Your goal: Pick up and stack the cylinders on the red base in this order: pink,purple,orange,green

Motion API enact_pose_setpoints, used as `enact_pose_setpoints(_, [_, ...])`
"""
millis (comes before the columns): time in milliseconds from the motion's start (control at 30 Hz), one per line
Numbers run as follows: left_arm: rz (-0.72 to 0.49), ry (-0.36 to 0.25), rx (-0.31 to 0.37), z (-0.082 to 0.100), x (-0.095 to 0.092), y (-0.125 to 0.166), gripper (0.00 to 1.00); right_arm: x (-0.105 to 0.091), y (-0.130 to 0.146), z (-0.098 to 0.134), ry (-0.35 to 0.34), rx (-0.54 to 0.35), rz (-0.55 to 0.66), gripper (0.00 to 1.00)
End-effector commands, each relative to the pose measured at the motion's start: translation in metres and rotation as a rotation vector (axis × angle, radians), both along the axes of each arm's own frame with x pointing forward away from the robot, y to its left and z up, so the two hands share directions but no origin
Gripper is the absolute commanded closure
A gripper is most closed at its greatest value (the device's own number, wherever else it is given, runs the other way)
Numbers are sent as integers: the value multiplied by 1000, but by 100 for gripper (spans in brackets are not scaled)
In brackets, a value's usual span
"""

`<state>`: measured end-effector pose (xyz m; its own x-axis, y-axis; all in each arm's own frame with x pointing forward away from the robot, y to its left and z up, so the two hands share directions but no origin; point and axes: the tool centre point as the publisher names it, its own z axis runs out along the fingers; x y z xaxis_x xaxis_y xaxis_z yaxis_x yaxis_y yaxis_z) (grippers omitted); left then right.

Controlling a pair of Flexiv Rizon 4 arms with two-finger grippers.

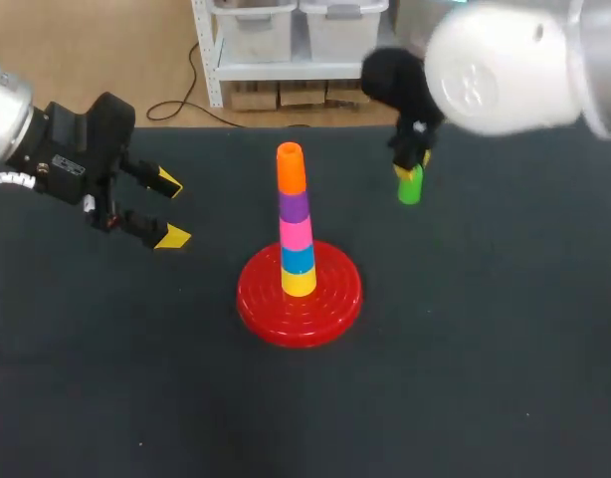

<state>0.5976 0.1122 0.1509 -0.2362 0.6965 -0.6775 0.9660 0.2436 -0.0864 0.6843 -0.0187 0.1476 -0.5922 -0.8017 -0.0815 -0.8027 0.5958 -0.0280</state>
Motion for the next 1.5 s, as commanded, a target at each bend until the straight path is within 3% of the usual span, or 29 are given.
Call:
enact_pose_setpoints(33, [0,-2,-2,-1,0,0,0,-8,10,45,-10,4,28,100])
enact_pose_setpoints(300, [0,-2,-2,-1,0,0,0,-22,47,103,-53,27,154,100])
enact_pose_setpoints(467, [0,-2,-2,-1,0,0,0,-35,75,125,-93,38,255,100])
enact_pose_setpoints(833, [0,-2,-2,-1,0,0,0,-50,117,140,-110,39,407,100])
enact_pose_setpoints(1200, [0,-2,-2,-1,0,0,0,-64,130,151,-111,57,475,100])
enact_pose_setpoints(1500, [0,-2,-2,-1,0,0,0,-71,137,144,-83,41,512,100])
